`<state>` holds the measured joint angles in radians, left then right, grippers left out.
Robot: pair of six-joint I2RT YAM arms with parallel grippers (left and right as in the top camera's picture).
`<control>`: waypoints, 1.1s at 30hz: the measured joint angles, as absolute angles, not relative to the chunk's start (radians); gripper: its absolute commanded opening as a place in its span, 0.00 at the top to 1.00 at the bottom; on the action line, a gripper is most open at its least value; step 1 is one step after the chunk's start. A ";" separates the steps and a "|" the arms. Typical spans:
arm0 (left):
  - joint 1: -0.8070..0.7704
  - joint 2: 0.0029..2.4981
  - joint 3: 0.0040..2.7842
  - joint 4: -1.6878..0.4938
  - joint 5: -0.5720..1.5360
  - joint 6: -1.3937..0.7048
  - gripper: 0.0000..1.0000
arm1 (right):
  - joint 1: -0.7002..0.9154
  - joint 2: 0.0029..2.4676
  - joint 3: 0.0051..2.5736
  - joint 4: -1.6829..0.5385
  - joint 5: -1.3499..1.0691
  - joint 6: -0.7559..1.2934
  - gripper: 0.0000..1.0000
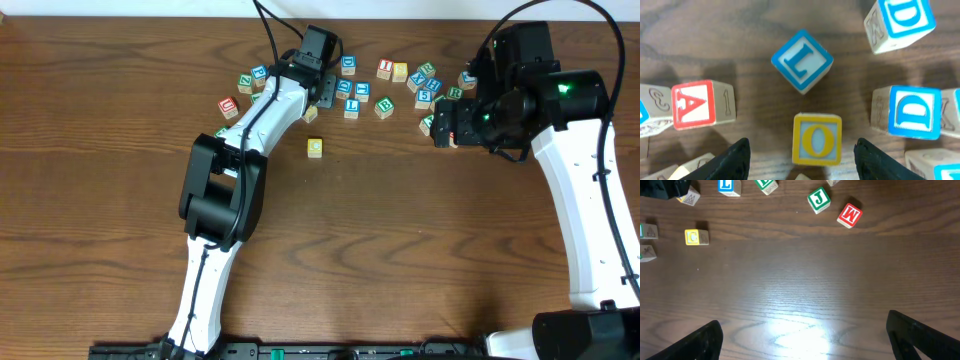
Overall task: Spell out CORL
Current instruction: 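Lower the left gripper and grasp the yellow O block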
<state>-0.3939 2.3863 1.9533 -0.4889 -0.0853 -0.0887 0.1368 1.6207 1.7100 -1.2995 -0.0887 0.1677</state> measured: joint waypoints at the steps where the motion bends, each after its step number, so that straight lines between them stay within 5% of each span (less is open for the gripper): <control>1: -0.394 2.386 1.953 -0.485 -0.085 -0.089 0.35 | 0.137 1.621 1.710 -1.299 -0.089 0.168 0.01; 12: -0.394 2.445 1.953 -0.466 -0.081 -0.093 0.35 | 0.137 1.621 1.710 -1.298 -0.089 0.168 0.01; 33: -0.394 2.446 1.953 -0.452 -0.081 -0.081 0.63 | 0.137 1.621 1.708 -1.288 -0.089 0.168 0.01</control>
